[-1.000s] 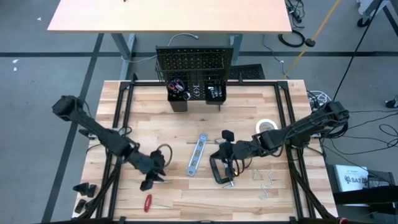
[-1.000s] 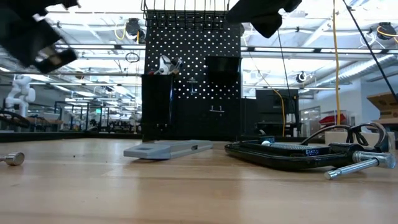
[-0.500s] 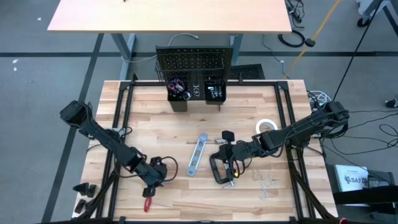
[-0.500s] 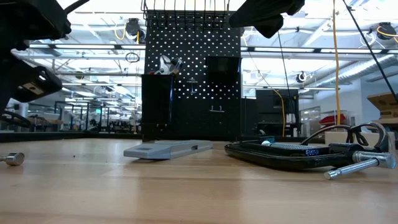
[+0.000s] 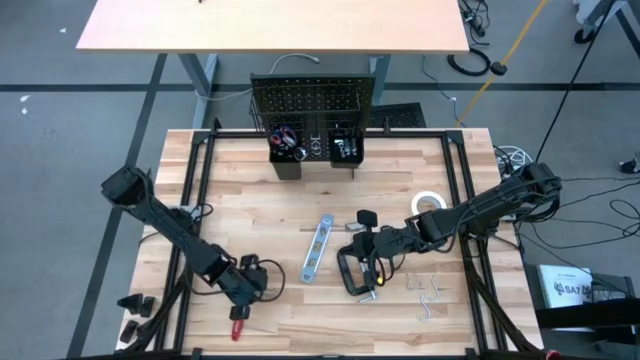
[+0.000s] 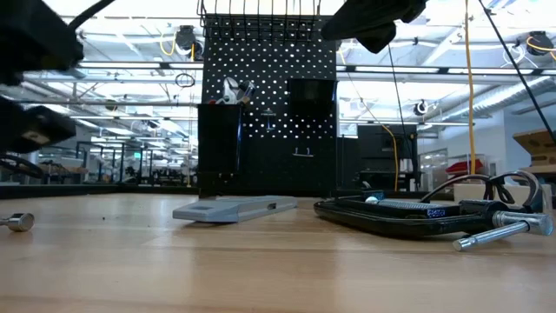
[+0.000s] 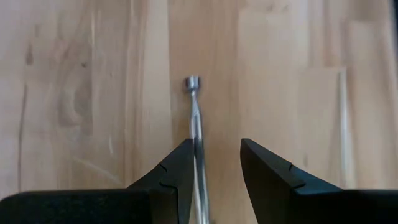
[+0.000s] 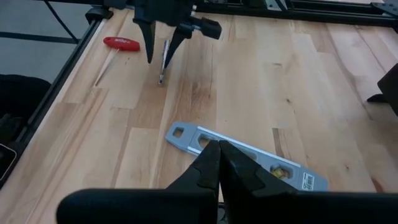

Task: Hang tools onto peg board
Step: Put the magnetic puller pen tool into the left black bin on the peg board

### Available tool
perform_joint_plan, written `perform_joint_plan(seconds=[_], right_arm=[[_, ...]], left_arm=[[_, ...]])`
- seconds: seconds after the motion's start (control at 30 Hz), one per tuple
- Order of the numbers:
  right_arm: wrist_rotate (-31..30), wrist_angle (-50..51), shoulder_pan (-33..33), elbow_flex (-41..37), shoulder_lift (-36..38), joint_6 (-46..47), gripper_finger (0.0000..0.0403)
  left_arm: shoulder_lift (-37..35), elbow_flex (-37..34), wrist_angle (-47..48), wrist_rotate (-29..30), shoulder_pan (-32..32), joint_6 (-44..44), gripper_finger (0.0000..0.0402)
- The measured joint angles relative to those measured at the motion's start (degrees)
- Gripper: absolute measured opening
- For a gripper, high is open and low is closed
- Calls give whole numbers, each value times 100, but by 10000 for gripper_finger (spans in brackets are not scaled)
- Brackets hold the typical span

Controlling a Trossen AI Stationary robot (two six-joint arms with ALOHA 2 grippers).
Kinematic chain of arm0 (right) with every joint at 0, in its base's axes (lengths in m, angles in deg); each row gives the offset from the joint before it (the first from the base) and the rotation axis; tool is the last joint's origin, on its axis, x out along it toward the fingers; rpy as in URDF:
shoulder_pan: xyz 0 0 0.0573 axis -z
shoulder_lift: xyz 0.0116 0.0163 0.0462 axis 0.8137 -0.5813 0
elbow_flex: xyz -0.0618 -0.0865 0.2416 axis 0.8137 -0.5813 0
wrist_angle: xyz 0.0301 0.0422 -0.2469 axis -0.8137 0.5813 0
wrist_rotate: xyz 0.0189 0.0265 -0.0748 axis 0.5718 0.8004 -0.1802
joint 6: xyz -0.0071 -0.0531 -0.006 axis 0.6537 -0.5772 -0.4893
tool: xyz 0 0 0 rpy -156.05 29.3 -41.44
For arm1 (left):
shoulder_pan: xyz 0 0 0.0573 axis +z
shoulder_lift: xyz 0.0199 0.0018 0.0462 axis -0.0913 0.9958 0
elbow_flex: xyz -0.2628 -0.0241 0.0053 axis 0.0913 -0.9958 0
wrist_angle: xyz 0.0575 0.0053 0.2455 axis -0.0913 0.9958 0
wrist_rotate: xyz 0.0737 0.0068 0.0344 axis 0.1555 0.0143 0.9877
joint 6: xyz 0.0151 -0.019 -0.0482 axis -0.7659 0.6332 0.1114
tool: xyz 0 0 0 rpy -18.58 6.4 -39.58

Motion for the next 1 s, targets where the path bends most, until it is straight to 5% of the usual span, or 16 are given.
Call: perform_joint_plan(seconds=[0.47, 0.77, 1.0], right_arm=[[-2, 148, 0, 0, 0, 15, 0], [0, 146, -11, 2, 0, 17, 0], [0, 146, -11, 2, 0, 15, 0]], left_arm=[[494, 35, 54, 258, -39, 436, 121], [764, 40, 29, 808, -235, 255, 44], [817, 44, 41, 1230, -312, 293, 23]])
